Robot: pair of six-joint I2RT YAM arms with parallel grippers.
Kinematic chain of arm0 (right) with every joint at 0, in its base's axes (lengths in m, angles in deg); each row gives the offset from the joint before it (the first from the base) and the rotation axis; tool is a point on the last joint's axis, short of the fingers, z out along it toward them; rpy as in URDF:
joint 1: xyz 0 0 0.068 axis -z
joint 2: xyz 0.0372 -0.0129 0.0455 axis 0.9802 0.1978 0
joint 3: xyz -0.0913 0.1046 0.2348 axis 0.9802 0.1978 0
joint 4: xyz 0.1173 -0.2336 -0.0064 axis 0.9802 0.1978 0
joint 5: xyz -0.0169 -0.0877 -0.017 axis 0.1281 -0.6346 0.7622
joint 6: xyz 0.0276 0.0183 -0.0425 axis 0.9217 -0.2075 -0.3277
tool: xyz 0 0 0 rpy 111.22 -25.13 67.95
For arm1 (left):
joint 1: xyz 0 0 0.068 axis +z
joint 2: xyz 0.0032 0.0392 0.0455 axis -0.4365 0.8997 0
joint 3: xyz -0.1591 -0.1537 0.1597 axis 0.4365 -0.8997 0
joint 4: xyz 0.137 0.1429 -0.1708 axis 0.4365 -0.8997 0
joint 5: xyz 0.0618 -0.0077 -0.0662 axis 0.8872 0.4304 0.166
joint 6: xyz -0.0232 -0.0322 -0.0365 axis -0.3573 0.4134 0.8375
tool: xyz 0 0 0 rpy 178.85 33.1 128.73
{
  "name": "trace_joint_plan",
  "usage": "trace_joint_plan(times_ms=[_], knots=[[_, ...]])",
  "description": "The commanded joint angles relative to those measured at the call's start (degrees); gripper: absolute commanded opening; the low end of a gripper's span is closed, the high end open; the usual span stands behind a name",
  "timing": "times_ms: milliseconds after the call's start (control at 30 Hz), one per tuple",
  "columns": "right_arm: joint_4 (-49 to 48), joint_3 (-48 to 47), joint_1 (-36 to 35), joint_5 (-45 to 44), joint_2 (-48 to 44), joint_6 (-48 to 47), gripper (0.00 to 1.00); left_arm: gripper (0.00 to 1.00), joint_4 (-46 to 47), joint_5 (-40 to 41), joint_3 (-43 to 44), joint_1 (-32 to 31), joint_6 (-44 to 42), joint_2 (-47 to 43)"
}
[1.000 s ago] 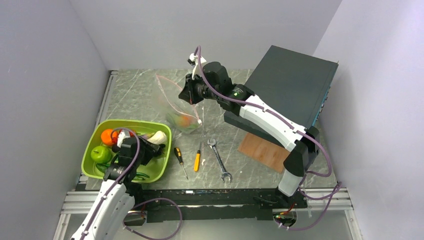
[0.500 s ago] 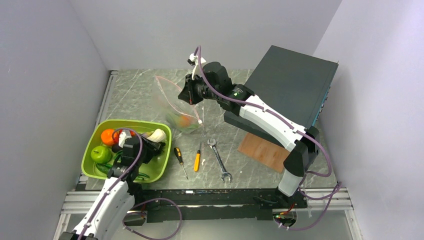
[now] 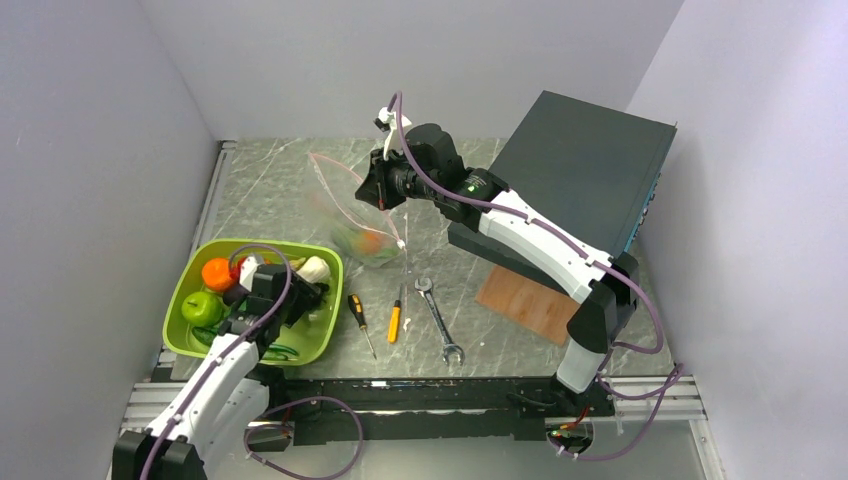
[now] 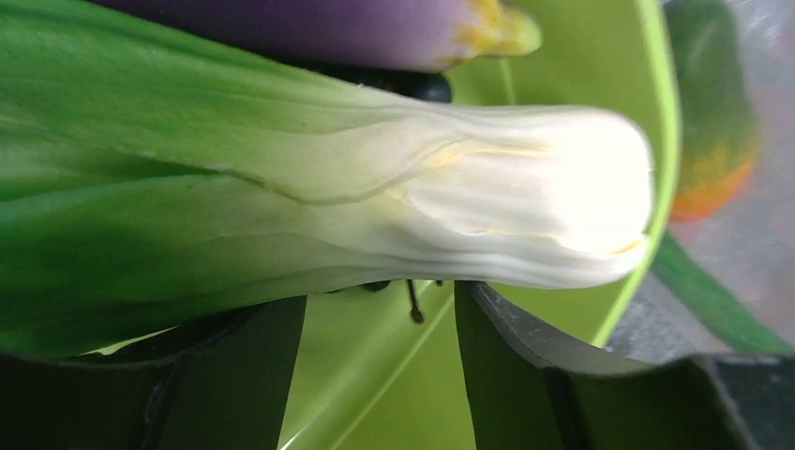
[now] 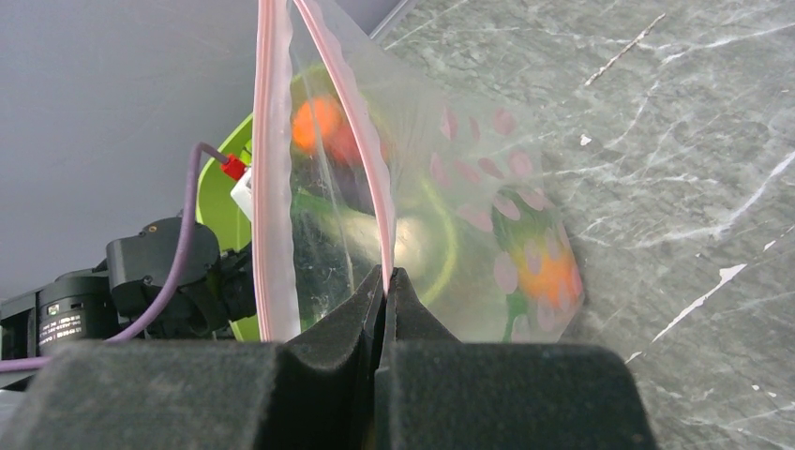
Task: Place the food in the zip-top bag and seal the zipper
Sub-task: Pick up the fake fruit from the bin.
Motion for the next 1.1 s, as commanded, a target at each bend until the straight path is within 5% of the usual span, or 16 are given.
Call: trace_joint_plan(times_ms=[0,233,533,733,1067], knots=[[-3.2,-0.5,0.0,0.6,-0.8,0.6,0.0,0.65,-5.2,4.6,2.9,-2.0,-2.4,1.8],[-3.1,-0.7,0.0,0.8,-0.4,0.7,0.0,0.76,-3.5,7.7,3.7,-4.7,-1.2,5.5],[-3.0,-0.9,0.1,0.9,-0.7,0.6,0.0,0.59,9.0,10.1,0.6,-5.5,-0.3,9.3],[-3.1,-0.7,0.0,1.1,-0.7,0.7,0.0,0.69,15.8,12.3,-3.2,-5.6,0.9,8.0],[-3.3,-0.3,0.0,1.3,-0.8,0.6,0.0,0.19,13.7,12.7,-3.8,-5.6,0.0,5.5]])
